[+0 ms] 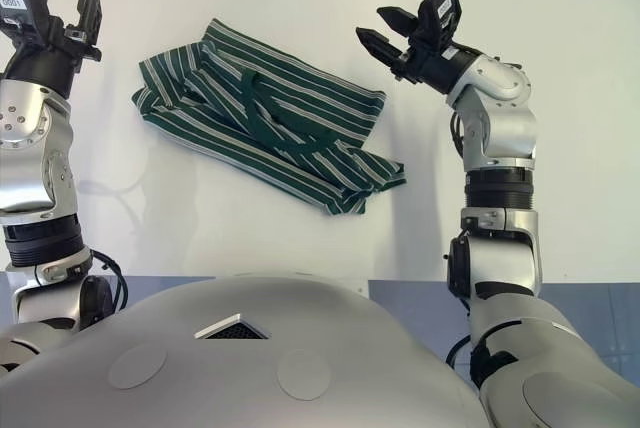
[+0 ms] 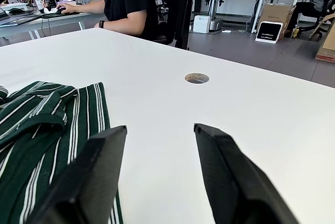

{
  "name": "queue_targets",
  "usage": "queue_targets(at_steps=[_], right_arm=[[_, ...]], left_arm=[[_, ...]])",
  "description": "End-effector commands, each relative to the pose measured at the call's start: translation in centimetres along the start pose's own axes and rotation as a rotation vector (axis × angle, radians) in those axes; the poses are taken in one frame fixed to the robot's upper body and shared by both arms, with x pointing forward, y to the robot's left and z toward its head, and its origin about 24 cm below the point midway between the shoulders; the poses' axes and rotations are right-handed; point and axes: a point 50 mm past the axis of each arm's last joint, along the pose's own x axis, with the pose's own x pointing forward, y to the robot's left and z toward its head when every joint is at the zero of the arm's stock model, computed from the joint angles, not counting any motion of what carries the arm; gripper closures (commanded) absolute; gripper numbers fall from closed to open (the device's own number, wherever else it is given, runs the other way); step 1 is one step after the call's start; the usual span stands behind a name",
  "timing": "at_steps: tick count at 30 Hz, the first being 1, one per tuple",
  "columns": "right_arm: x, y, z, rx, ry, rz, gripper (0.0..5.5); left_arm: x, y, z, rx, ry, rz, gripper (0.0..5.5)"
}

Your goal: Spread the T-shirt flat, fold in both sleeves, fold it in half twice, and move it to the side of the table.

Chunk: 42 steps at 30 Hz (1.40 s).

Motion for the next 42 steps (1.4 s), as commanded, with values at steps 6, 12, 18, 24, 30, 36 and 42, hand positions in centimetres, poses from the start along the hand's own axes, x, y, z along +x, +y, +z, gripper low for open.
queue_targets(at_steps=[6,12,18,24,30,36,42], right_arm=[[0.6,0.0,-1.5,-0.003,0.0,-0.121,3.1],[0.8,0.5,-2.0,0.028,-0.014,-0.119,3.1],[0.8,0.3,-1.8,0.027,-0.011,-0.111,3.1],[0.9,0.7,-1.9,0.036,-0.017,-0.101,3.1],[1.0,0.8,-2.0,0.031,-0.016,-0.1,3.1],[1.0,0.8,-2.1,0.033,-0.018,-0.105,3.1],[1.0,0.7,-2.0,0.031,-0.029,-0.117,3.1]], left_arm=[[-0.2,-0.7,0.2,-0.025,0.003,-0.043,2.72],[-0.2,-1.2,0.3,-0.059,0.001,-0.071,2.72],[-0.2,-1.3,0.3,-0.059,-0.003,-0.081,2.72],[-0.2,-1.4,0.4,-0.048,-0.009,-0.09,2.72],[-0.1,-1.7,0.4,-0.042,-0.014,-0.103,2.72],[0.0,-1.8,0.6,-0.035,-0.02,-0.113,2.72],[0.1,-2.3,1.1,-0.041,-0.053,-0.142,2.72]])
